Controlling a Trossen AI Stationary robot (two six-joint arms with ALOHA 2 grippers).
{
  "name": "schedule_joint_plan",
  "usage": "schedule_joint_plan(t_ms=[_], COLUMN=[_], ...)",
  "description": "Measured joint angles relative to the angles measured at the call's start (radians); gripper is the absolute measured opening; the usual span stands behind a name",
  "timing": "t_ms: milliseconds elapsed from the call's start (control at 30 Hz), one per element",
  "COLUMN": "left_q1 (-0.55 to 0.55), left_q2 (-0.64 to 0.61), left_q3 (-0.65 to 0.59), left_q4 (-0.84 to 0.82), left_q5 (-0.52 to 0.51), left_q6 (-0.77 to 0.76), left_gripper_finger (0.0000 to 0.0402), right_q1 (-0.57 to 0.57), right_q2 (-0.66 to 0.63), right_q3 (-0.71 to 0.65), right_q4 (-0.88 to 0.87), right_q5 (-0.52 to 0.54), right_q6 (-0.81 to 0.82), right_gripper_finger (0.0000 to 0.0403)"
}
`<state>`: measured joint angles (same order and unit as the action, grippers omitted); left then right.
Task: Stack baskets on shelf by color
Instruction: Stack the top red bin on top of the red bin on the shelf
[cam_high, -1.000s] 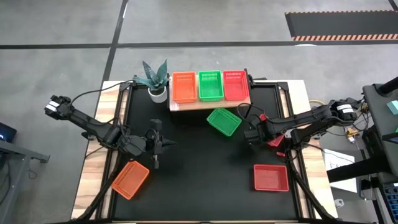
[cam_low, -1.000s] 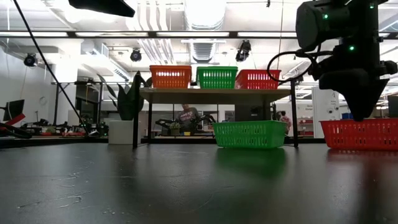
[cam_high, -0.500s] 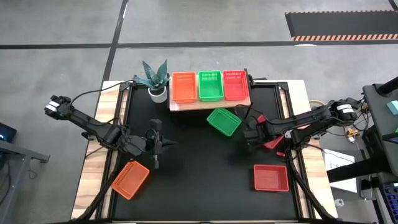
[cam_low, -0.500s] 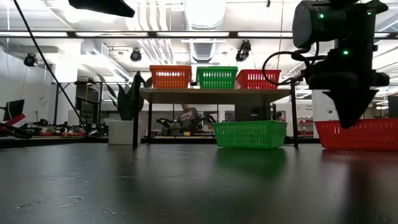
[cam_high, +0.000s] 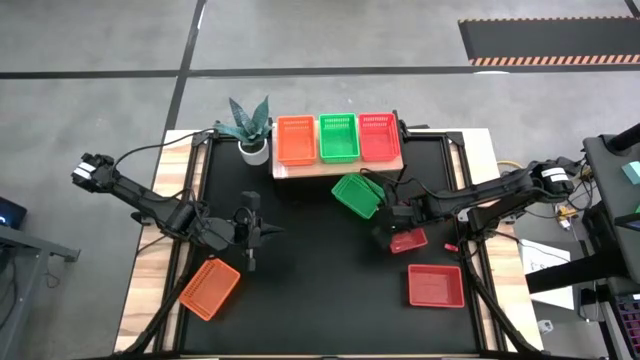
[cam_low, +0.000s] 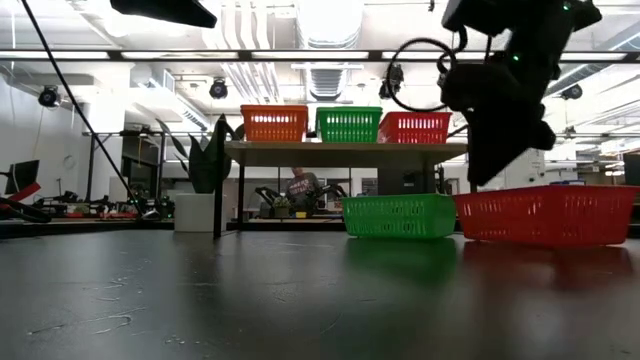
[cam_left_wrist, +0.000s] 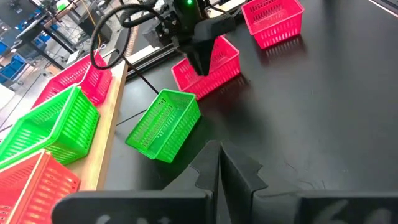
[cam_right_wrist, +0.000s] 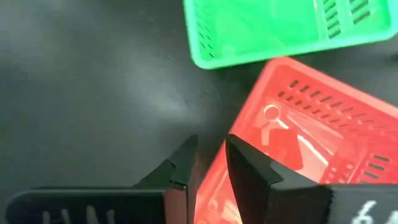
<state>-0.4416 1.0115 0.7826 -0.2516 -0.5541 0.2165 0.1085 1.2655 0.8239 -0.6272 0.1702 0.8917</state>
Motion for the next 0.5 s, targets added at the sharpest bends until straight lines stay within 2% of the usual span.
schedule_joint_plan(t_ms=[100,300,500], left_q1=[0.000,0.000,0.000], left_q2=[0.000,0.000,0.000], left_q3=[0.000,0.000,0.000], left_q4=[0.000,0.000,0.000], left_q5=[0.000,0.000,0.000], left_q6=[0.000,-0.001,-0.001], left_gripper_finger=[0.0000,0.0000,0.0000], right_q1=[0.000,0.015,0.084], right_q2=[0.000,-0.001,-0.002], right_q3=[0.024,0.073,0.119], right_q4=[-0.003,-0.042,-0.246], right_q5=[-0.064,-0.352,-0.332], right_q6=[-0.074,-0.409,-0.552], right_gripper_finger=[0.0077,0.0109,0.0130])
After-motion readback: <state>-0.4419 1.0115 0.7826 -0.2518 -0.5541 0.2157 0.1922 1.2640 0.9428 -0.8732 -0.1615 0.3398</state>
